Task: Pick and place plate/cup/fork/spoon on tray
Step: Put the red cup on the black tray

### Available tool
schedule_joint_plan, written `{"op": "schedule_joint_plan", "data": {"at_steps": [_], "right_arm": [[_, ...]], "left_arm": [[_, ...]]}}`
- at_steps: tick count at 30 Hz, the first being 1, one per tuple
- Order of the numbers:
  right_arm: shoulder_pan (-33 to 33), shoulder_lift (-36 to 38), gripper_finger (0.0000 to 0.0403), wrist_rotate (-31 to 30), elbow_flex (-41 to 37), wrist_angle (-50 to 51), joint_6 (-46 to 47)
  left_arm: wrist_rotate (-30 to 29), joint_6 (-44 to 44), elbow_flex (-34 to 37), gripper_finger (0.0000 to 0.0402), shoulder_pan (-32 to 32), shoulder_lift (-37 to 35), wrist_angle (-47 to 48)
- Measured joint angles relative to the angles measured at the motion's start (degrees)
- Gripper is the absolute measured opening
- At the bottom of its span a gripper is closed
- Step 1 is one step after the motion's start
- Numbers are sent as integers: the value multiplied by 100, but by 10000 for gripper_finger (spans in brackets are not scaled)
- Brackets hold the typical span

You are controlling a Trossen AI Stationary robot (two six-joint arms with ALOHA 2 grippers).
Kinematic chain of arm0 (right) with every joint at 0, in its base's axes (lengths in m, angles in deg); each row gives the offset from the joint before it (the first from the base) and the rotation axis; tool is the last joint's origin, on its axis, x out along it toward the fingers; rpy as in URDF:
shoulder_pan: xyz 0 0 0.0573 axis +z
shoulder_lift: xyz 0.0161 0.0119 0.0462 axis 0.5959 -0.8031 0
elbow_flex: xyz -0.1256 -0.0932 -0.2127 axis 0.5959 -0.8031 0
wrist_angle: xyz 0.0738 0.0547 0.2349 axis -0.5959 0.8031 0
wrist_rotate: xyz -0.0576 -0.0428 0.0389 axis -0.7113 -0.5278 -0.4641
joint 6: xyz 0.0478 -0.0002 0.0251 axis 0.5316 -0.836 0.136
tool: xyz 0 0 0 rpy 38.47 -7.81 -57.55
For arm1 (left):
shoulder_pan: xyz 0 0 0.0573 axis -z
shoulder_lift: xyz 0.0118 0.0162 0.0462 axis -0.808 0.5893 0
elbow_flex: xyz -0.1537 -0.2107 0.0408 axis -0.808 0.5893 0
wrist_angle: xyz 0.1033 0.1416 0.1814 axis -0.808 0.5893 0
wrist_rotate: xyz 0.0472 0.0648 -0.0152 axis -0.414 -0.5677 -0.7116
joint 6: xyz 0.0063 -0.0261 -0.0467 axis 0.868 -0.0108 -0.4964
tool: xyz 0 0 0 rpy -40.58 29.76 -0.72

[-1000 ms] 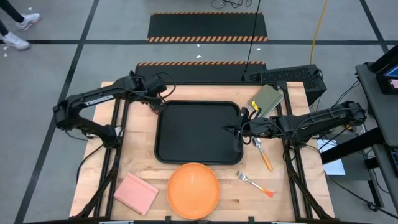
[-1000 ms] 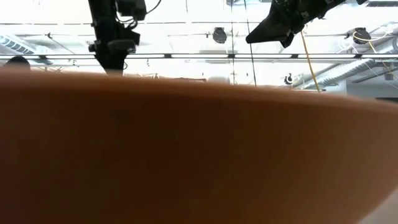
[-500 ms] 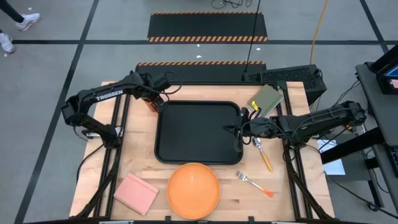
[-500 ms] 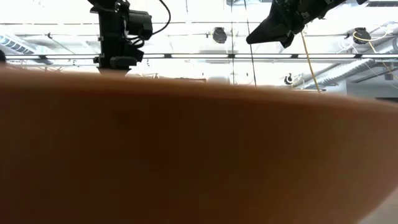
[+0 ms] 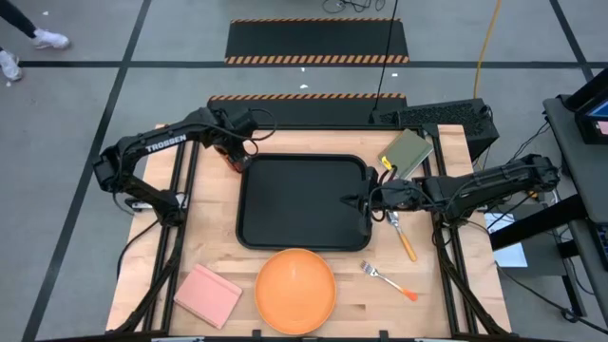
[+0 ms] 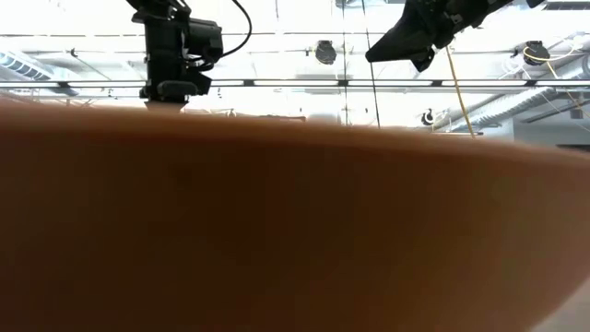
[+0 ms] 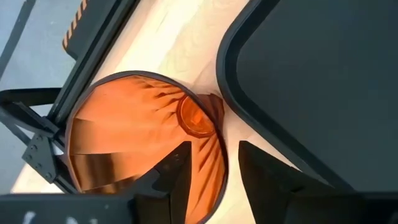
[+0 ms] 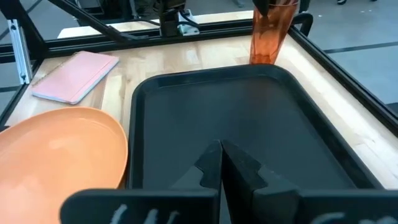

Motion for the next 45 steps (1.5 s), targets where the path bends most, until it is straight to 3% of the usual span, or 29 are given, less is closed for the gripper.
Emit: {"op": "schedule_joint_plan", "data": {"at_steps": [11, 19, 29, 37, 45], "right_arm": [[7, 0, 0, 0, 0, -4, 19], [7, 0, 0, 0, 0, -7, 1], [7, 0, 0, 0, 2, -7, -137], [7, 0, 0, 0, 2, -31, -152], [7, 0, 0, 0, 2, -28, -152]], "left_arm": [[-4, 233, 322, 102, 0, -2, -233], [-37, 354, 378, 12, 93, -2, -249], [-181, 236, 212, 9, 512, -2, 95], [-504, -69, -469, 8, 1214, -2, 894], [-518, -217, -1276, 7, 2178, -7, 999]]}}
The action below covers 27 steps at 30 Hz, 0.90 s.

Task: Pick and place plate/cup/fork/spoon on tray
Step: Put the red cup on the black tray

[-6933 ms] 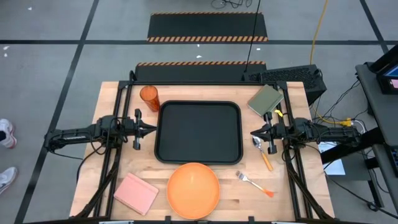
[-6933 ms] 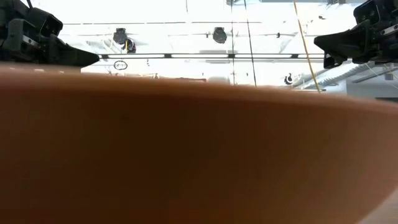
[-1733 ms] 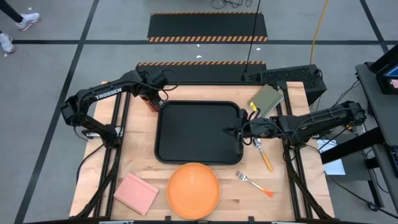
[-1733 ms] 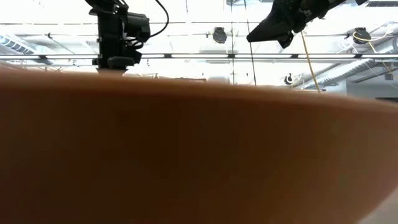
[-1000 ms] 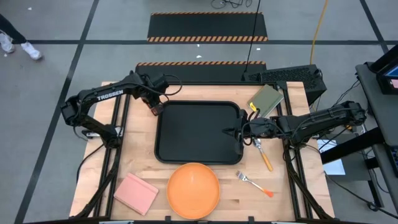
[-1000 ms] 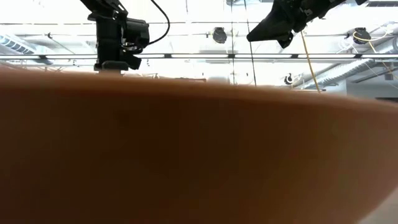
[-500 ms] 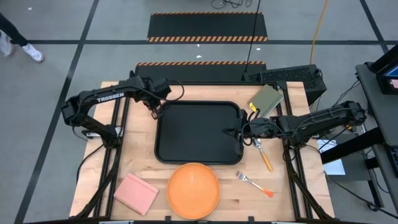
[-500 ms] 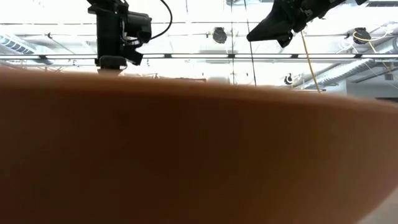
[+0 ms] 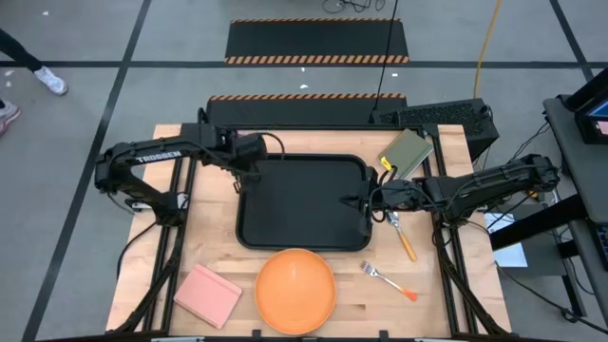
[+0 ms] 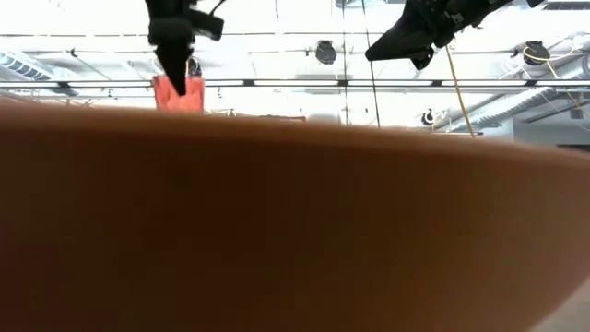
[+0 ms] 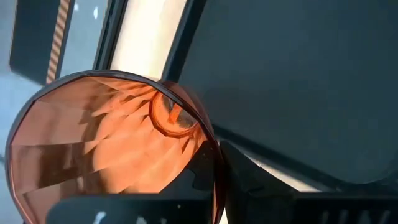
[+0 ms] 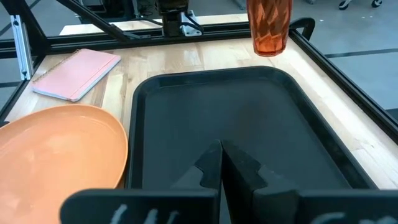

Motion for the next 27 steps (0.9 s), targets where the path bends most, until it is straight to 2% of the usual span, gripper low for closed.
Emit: {"op": "schedule_joint_plan", "data": {"at_steps": [5, 9, 15, 27], "right_arm": [[0, 0, 0, 0, 0, 0, 0], [0, 0, 0, 0, 0, 0, 29], [0, 0, 0, 0, 0, 0, 44], [0, 0, 0, -1, 0, 4, 44]], "left_arm": [[3, -123, -186, 11, 447, -2, -2], [24, -118, -160, 7, 561, -2, 2], [515, 430, -154, 11, 499, -2, -343], [594, 709, 63, 13, 50, 7, -649]]}}
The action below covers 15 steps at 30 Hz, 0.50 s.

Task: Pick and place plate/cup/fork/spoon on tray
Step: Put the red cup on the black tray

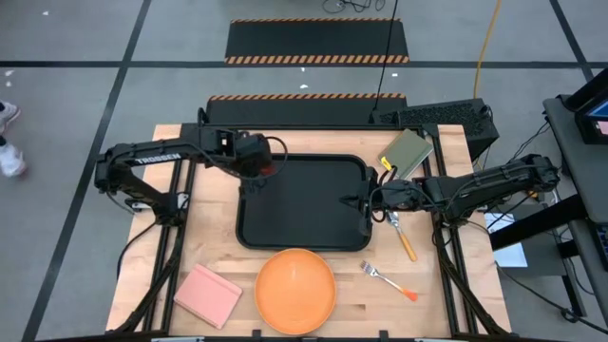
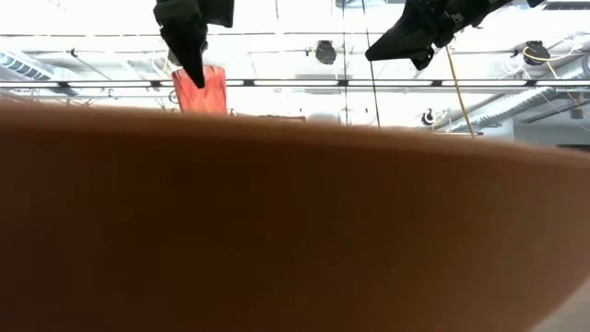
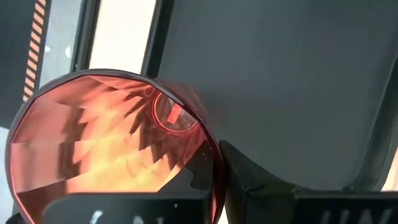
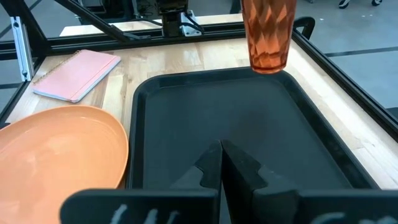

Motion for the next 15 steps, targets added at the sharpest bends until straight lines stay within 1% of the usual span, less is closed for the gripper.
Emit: {"op": "schedule_joint_plan", "data": {"at_steps": [8, 12, 15], "right_arm": [[0, 0, 0, 1, 0, 1, 0], [0, 0, 0, -1, 0, 2, 0], [0, 0, 0, 0, 1, 2, 0]], "left_arm": [[121, 35, 543, 7, -344, 0, -240], [236, 130, 826, 19, -495, 0, -622], [254, 193, 1026, 19, -601, 0, -835]]}}
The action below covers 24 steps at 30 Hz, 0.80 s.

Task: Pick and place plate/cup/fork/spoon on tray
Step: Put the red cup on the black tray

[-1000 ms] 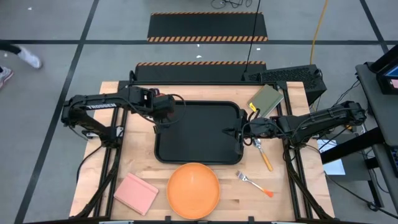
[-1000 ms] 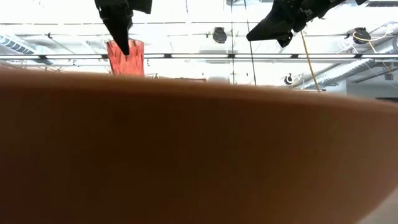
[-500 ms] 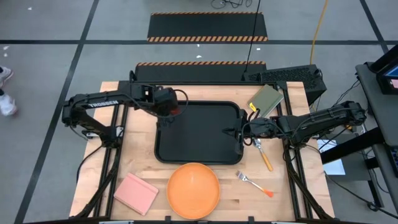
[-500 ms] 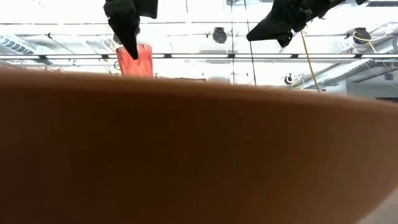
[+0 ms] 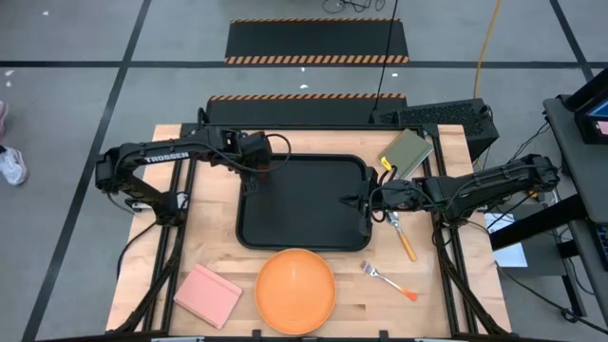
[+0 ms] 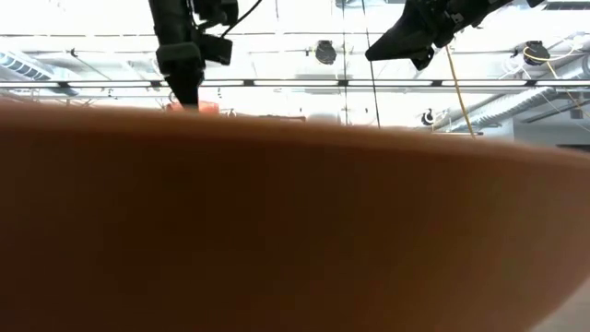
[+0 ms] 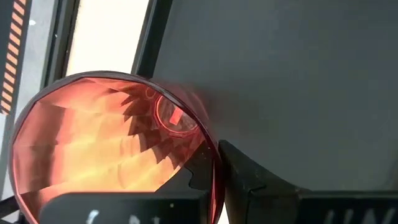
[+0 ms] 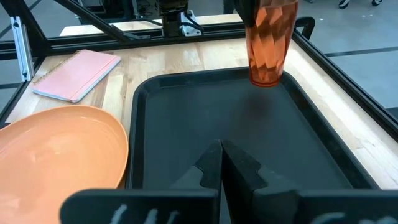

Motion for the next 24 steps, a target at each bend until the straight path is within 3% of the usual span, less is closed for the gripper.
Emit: {"op": "schedule_joint_plan", "data": {"at_steps": [6, 12, 20, 24], "right_arm": [[0, 0, 0, -1, 1, 0, -15], [0, 0, 0, -1, 1, 0, -17], [0, 0, 0, -1, 1, 0, -7], [0, 0, 0, -1, 1, 0, -13]], "left_arm": [[181, 16, 189, 8, -254, 0, -190], [227, 37, 200, 27, -391, 0, -199], [231, 42, 200, 8, -444, 45, -312], [268, 65, 198, 26, -442, 138, -465]]}}
